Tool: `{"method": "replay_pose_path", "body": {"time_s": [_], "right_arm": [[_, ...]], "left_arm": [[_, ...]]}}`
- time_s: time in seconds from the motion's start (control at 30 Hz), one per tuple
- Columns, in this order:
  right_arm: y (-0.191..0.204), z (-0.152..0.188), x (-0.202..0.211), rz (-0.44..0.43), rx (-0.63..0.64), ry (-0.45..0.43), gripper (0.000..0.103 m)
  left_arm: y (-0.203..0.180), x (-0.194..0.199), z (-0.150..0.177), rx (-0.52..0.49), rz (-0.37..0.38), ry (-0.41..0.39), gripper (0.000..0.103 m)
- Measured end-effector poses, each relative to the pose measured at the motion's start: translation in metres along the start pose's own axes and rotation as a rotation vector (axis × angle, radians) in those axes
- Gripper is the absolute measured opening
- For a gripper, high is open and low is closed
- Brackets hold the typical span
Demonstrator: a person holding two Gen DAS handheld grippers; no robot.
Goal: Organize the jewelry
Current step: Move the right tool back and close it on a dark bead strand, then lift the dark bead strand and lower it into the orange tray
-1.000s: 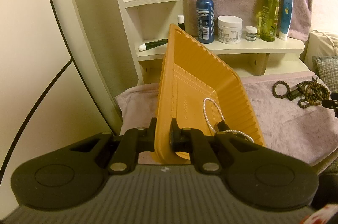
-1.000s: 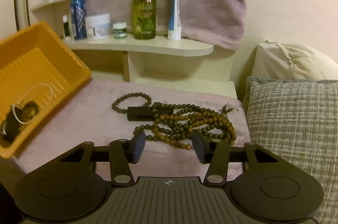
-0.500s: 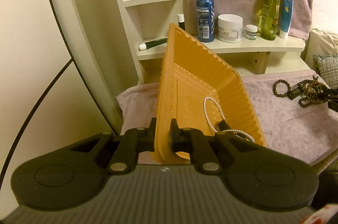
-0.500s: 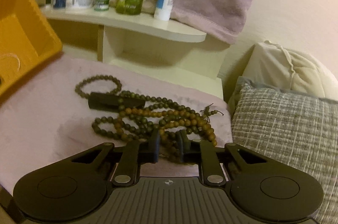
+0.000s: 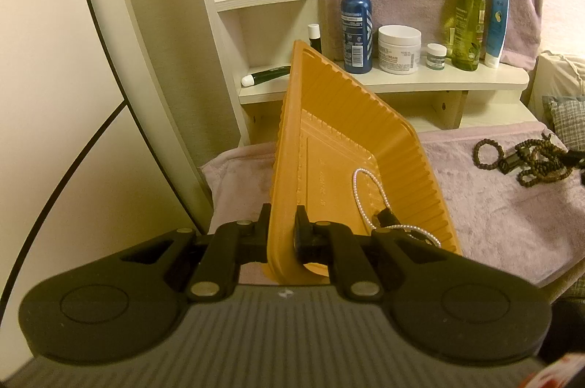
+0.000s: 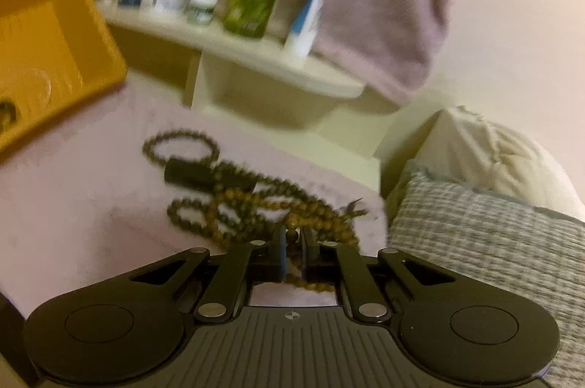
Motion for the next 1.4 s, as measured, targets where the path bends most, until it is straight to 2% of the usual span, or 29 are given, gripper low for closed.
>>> {"method": "replay_pose_path", "body": {"time_s": [0.27,0.47,0.87,1.13,1.4], "right_arm": [[-0.04,-0.032,0.04,0.01,-0.128,-0.1,0.006],[-0.063,-0.062,0.069,0.008,-0.171,-0.187,0.006],[-0.064,-0.122,0.12,-0.055,-0.182,-0.349,0.006],[-0.044,-0.155,0.147,-0.174,-0.162,-0.42,0.006],[0.003,-0.185,0.15,-0.372,-0.161,-0.439,0.006]], "left_arm": [[-0.001,0.001,0.0,-0.001,-0.001,-0.004,0.009],[-0.002,0.002,0.0,-0.001,-0.002,-0.007,0.009],[-0.003,0.002,0.0,0.003,-0.001,-0.008,0.009],[-0.002,0.002,-0.001,0.005,0.001,-0.01,0.009],[-0.003,0.002,-0.002,0.002,0.003,-0.009,0.009]]}}
Point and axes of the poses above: each gripper's, at about its wrist camera, not at the fingertips, and x roughly against the way its jaws point, y to its left, z to its underside, the point moved 2 cm from there along -x, roughly the way its jaws point, and after that the axes turned 13 degrees about z, right-handed, at the moved point
